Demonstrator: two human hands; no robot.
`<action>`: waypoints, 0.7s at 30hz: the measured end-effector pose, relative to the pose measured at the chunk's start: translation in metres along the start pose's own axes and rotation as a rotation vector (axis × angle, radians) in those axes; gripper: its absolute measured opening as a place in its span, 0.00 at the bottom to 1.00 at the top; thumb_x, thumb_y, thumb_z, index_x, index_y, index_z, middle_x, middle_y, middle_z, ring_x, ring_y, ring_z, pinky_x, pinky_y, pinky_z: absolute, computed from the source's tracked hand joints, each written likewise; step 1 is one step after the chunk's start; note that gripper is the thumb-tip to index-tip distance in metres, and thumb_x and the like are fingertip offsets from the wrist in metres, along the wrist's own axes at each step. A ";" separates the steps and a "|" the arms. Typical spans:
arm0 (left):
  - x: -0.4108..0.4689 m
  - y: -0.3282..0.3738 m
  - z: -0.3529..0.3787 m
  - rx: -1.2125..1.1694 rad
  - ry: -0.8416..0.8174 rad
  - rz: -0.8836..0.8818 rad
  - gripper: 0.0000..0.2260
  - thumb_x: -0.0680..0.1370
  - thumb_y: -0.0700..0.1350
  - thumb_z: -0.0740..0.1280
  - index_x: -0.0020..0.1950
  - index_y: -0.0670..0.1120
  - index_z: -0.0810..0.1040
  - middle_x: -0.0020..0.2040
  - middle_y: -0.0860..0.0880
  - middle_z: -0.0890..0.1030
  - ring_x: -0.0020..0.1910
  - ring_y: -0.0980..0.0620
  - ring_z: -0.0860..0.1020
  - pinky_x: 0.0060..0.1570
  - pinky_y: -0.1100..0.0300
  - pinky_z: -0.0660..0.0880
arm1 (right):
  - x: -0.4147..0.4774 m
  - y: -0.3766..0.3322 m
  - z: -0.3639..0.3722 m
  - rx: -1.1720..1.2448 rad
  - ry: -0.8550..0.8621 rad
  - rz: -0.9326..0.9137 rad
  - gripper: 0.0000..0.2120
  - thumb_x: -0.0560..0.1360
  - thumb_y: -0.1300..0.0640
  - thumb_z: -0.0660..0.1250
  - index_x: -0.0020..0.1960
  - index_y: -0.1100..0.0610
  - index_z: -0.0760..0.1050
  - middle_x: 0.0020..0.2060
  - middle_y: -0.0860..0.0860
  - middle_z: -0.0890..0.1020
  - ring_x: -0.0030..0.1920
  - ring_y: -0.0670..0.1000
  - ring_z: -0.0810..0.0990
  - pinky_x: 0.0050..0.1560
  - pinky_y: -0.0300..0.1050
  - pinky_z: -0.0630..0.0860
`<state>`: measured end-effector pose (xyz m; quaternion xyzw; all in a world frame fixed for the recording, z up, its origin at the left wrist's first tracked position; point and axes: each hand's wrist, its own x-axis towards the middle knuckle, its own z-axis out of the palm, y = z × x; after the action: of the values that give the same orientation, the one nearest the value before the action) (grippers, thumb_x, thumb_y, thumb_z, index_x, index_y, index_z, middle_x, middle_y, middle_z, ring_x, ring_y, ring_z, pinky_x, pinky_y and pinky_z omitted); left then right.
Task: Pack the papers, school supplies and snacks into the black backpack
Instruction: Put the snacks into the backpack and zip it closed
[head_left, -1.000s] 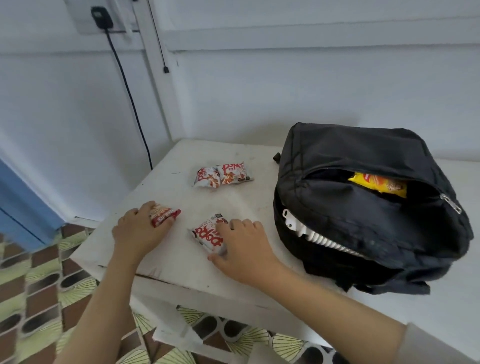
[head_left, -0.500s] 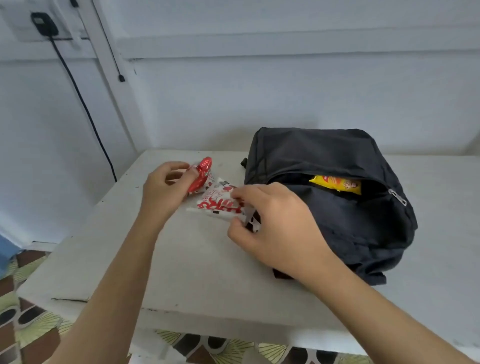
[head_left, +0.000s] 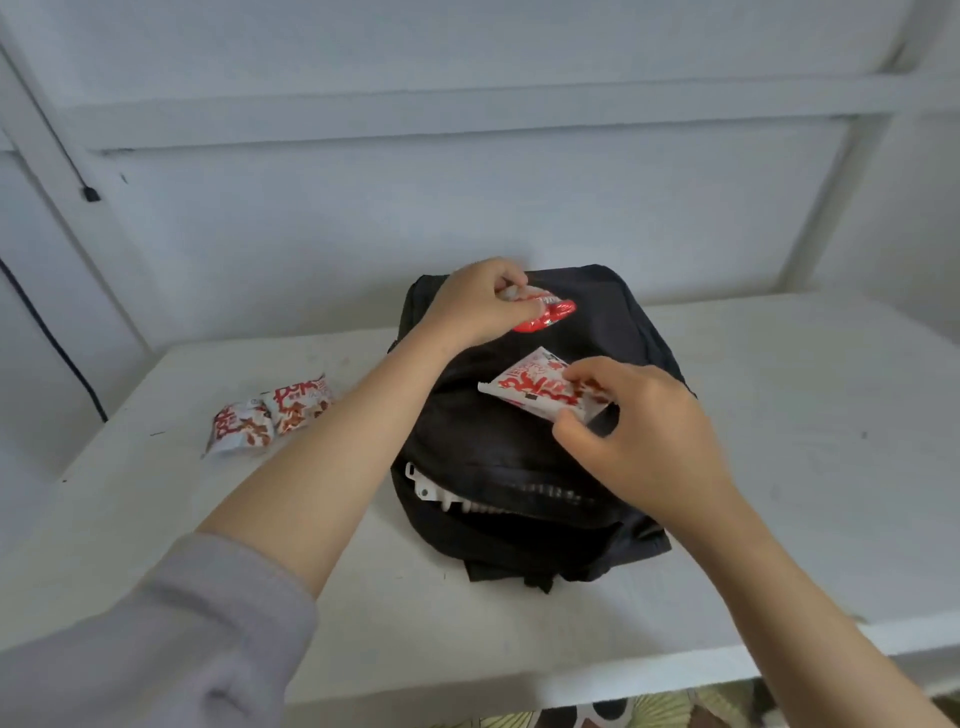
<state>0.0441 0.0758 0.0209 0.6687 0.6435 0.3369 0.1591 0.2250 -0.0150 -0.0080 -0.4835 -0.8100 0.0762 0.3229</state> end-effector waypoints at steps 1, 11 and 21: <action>0.001 -0.001 0.004 0.037 -0.072 -0.007 0.20 0.74 0.54 0.69 0.63 0.50 0.74 0.64 0.52 0.74 0.60 0.54 0.72 0.50 0.63 0.66 | -0.001 0.003 0.001 0.003 -0.007 0.010 0.18 0.71 0.47 0.66 0.60 0.49 0.77 0.53 0.45 0.82 0.44 0.40 0.76 0.38 0.24 0.64; -0.045 -0.040 -0.019 -0.108 -0.119 0.046 0.04 0.70 0.48 0.74 0.42 0.55 0.80 0.60 0.59 0.74 0.57 0.65 0.67 0.59 0.61 0.60 | 0.000 0.024 0.008 0.220 -0.012 0.141 0.15 0.71 0.45 0.68 0.56 0.47 0.78 0.47 0.38 0.80 0.44 0.37 0.78 0.40 0.27 0.73; -0.048 -0.043 -0.017 -0.079 0.077 0.125 0.04 0.73 0.43 0.71 0.41 0.52 0.82 0.56 0.58 0.77 0.54 0.64 0.71 0.51 0.76 0.62 | -0.006 0.026 0.008 0.406 -0.013 0.096 0.13 0.72 0.47 0.69 0.55 0.48 0.79 0.47 0.37 0.81 0.49 0.35 0.78 0.42 0.27 0.74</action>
<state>0.0031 0.0312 -0.0065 0.6874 0.5921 0.3968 0.1392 0.2407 -0.0050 -0.0282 -0.4460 -0.7560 0.2564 0.4047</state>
